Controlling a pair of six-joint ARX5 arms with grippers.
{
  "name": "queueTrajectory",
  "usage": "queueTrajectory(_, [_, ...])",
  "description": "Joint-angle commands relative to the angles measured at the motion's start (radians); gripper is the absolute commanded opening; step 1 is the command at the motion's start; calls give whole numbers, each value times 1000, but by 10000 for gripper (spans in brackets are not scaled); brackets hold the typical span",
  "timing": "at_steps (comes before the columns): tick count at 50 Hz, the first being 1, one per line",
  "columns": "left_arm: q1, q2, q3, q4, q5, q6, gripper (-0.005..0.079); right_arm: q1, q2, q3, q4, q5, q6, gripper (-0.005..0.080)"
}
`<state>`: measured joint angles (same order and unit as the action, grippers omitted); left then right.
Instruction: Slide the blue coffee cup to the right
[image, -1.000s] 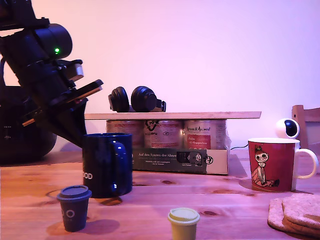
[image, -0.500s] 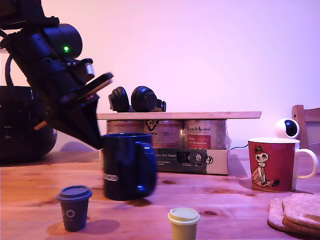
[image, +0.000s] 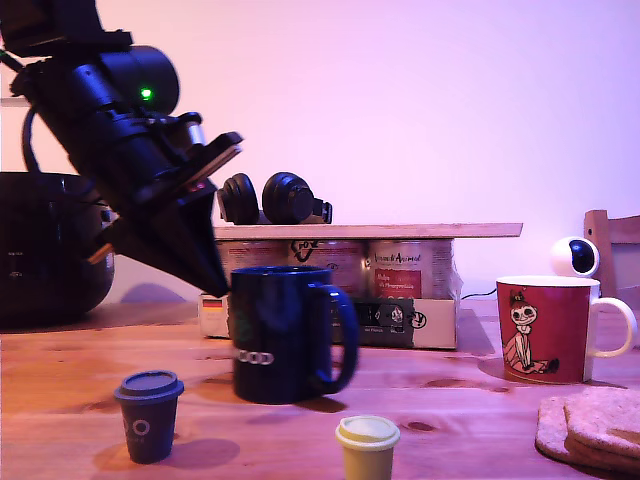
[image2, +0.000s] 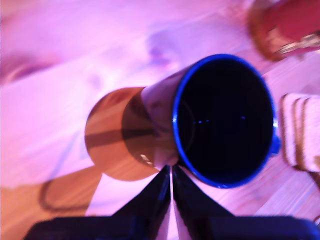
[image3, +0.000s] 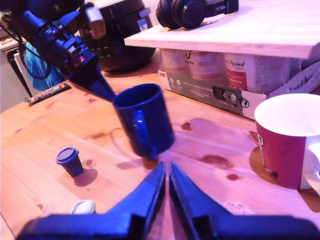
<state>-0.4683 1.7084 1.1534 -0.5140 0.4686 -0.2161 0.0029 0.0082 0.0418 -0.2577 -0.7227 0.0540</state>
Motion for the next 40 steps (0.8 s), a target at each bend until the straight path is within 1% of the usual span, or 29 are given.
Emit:
queueTrajectory(1, [-13,14,1,31,6,-8,-20,6,-6,7,10,0,-2,-12])
queueTrajectory(8, [-19,14,1,53,3,-19,-20,6,-6,7,10,0,-3,-12])
queueTrajectory(12, [-17,14,1,51,-19,-11,-20,6,-6,7,11,1,-3,-12])
queueTrajectory(22, [26,-4,1,50,-42,19,-20,6,-6,7,9,2,-3,-12])
queueTrajectory(27, [52,-34,1,50,-84,43,-20,6,-6,7,10,19,-3,-12])
queueTrajectory(35, [93,-95,1,41,-141,68,-20,6,-6,7,10,119,-3,-12])
queueTrajectory(40, [113,-130,1,35,-171,84,-20,5,-6,7,10,225,-8,-12])
